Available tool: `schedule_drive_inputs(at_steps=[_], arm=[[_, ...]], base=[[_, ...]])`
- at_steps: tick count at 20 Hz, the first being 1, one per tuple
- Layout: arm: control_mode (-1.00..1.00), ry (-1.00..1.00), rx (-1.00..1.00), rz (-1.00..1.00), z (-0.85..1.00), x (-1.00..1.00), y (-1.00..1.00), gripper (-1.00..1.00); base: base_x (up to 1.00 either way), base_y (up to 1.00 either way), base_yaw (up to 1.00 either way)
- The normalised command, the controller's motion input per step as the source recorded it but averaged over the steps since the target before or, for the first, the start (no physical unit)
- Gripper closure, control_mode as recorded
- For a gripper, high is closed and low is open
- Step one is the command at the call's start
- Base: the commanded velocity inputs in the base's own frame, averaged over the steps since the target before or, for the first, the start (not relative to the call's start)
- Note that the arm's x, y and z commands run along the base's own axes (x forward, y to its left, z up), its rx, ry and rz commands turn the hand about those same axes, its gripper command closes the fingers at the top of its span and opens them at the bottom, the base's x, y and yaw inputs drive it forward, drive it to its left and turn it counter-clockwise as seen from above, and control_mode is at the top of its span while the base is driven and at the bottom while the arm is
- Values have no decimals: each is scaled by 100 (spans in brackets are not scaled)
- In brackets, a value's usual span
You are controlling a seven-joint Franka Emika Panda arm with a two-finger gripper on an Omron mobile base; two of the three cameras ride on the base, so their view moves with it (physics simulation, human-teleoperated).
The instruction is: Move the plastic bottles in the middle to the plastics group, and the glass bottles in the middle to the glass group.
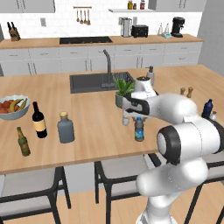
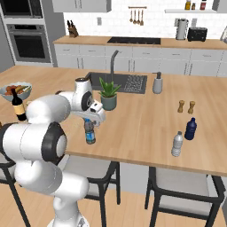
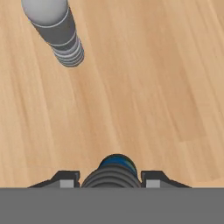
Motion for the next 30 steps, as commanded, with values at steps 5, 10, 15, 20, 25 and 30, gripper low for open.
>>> schedule_drive_inputs(at_steps=[5,10,15,20,25,30], arm=[[-100,0,0,-6,15,-4,-100,100],[-100,0,-2,-6,14,1,-100,100],[-100,0,-2,-3,10,14,-100,100],[-100,0,-7,-4,2,27,-99,100],[-100,0,-6,-4,1,23,-99,100],[-100,-1,-5,-2,-1,21,-83,100]], base=[[0,0,0],[0,0,0],[0,0,0],[0,0,0],[0,0,0],[0,0,0]])
